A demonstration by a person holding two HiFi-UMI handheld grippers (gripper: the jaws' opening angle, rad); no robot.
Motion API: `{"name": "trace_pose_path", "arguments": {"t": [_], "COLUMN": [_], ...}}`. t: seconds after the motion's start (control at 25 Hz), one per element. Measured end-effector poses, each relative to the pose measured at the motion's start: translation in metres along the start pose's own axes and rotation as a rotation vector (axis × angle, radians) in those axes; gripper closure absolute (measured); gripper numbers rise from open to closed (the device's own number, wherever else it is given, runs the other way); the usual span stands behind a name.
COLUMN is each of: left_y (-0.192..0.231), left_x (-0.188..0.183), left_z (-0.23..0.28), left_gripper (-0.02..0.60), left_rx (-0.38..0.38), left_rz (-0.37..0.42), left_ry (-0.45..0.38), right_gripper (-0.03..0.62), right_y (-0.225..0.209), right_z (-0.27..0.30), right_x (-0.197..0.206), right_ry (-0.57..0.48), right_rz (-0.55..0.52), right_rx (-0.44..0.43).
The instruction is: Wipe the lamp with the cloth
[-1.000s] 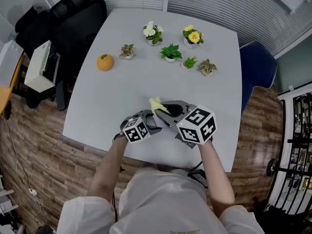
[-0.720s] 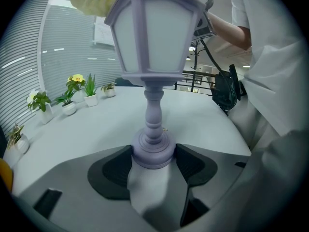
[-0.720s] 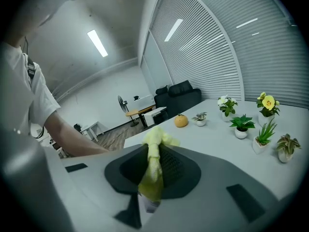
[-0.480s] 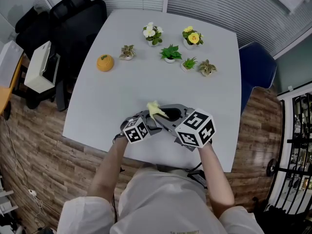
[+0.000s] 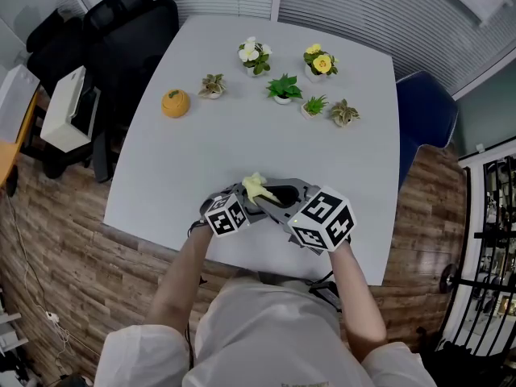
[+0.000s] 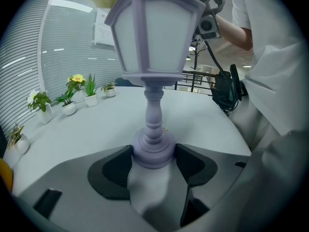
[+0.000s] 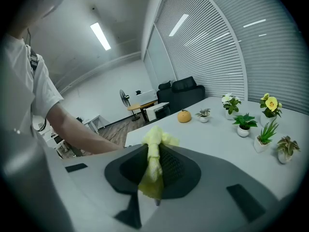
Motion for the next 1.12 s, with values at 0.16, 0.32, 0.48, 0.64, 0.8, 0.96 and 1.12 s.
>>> {"name": "trace_pose_path", "arguments": {"t": [0.16, 0.32, 0.48, 0.64, 0.8, 0.96, 1.12], "left_y": [0.000, 0.001, 0.001, 0.001, 0.001, 0.001, 0.000], "left_x": [0.000, 0.000, -0.001, -0.001, -0.001, -0.001, -0.001], "left_z": [0.000, 0.002, 0.001, 0.000, 0.000, 0.001, 0.001], "left_gripper": [0.296, 0.296, 0.296, 0.296, 0.296, 0.296, 0.296], "left_rx": [-0.001, 0.000, 0.001, 0.004, 0.004, 0.002, 0.002], "left_rz": [0.002, -0.001, -0.001, -0.003, -0.003, -0.003, -0.004], "left_ry": [0.002, 0.003, 0.003, 0.005, 0.004, 0.005, 0.004], "right_gripper": [0.530, 0.530, 0.530, 0.530, 0.530, 0.530, 0.530], "right_y": [0.001, 0.000, 0.004, 0.009, 0.015, 0.016, 0.017], "right_z": [-0.003, -0.004, -0.006, -0.007, -0.008, -0.010, -0.013], "right_x": [0.001, 0.003, 0.004, 0.003, 0.008, 0.014, 0.021], "right_ry": [-0.009, -0.007, -0.004, 0.003, 0.020, 0.022, 0.031], "right_rz": [0.006, -0.008, -0.029, -0.068, -0.105, -0.103, -0.101], "right_rx": [0.001, 0.005, 0.006, 0.001, -0.008, -0.018, -0.034]}}
Point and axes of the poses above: the fingertips, and each gripper's own axes: z forward along the fingers, y to its left, x out of its underside, the point moved 7 cm from there along -z, backward along the fingers
